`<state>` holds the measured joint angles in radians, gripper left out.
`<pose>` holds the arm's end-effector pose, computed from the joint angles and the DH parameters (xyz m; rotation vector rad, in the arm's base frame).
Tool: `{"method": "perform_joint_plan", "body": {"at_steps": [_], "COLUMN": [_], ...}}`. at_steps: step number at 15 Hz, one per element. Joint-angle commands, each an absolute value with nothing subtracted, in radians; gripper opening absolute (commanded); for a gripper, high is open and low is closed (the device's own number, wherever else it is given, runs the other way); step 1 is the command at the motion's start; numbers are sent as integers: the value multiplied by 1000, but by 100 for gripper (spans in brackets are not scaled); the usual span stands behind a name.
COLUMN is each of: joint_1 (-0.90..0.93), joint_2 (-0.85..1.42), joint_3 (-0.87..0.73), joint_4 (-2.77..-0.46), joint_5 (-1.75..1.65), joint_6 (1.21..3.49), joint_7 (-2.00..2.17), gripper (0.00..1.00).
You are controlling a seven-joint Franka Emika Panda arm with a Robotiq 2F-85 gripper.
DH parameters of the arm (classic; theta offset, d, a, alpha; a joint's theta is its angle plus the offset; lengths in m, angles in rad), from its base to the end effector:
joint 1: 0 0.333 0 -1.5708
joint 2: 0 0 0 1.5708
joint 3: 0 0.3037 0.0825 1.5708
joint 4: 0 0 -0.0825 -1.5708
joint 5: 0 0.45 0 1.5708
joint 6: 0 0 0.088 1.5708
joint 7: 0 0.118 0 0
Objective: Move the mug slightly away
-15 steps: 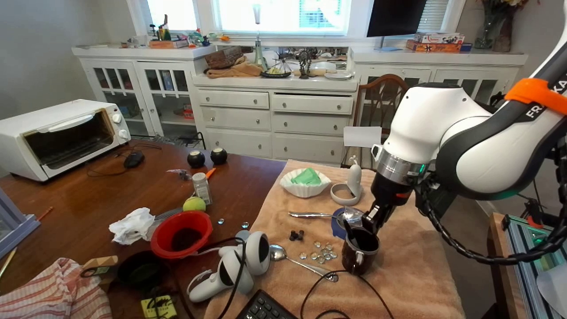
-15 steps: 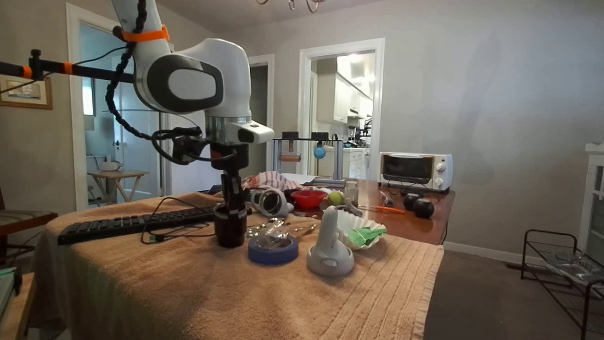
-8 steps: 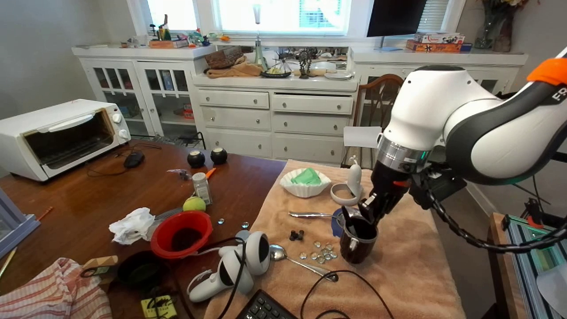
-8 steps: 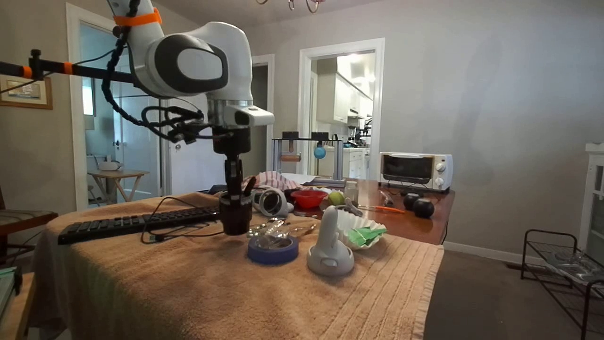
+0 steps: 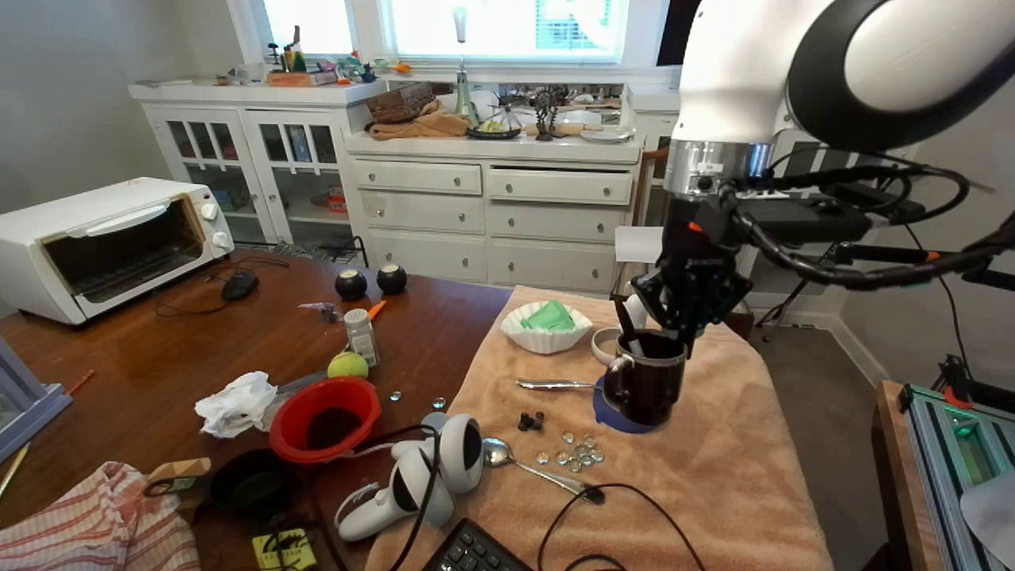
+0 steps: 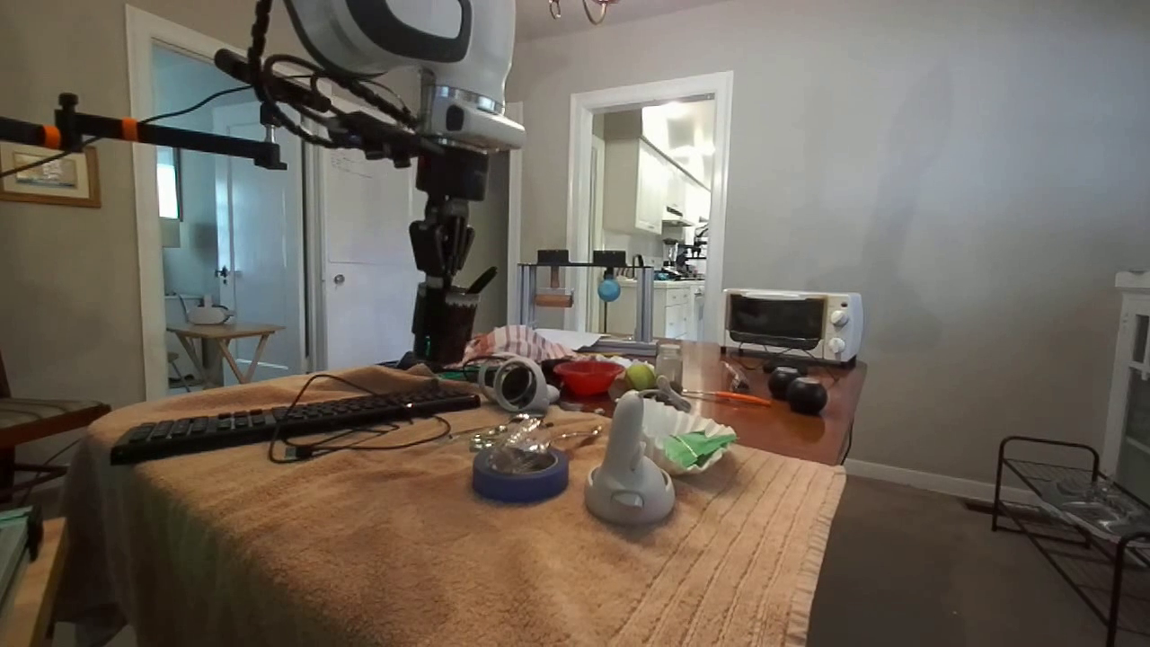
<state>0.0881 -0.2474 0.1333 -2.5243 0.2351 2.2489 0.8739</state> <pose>0.4737 0.1122 0.2975 -2.7822 1.1885 0.1522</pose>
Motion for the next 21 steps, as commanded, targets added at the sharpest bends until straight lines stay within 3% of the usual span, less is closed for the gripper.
{"method": "perform_joint_plan", "body": {"at_steps": [1,3,4,8,10,15,21], "joint_1": [66,62,66,59,58,38,40], "joint_2": [-222,-210,-236,-220,-217,-76,100], "joint_3": [127,115,125,114,122,166,103], "joint_4": [-2441,-2428,-2455,-2438,-2446,-2403,-2297], "joint_5": [309,362,309,334,317,232,-85], "joint_6": [2200,2262,2231,2247,2271,2548,2584], "joint_7": [995,1028,993,1014,1032,1313,1740], "gripper": [2,2,7,7,2,2,2]}}
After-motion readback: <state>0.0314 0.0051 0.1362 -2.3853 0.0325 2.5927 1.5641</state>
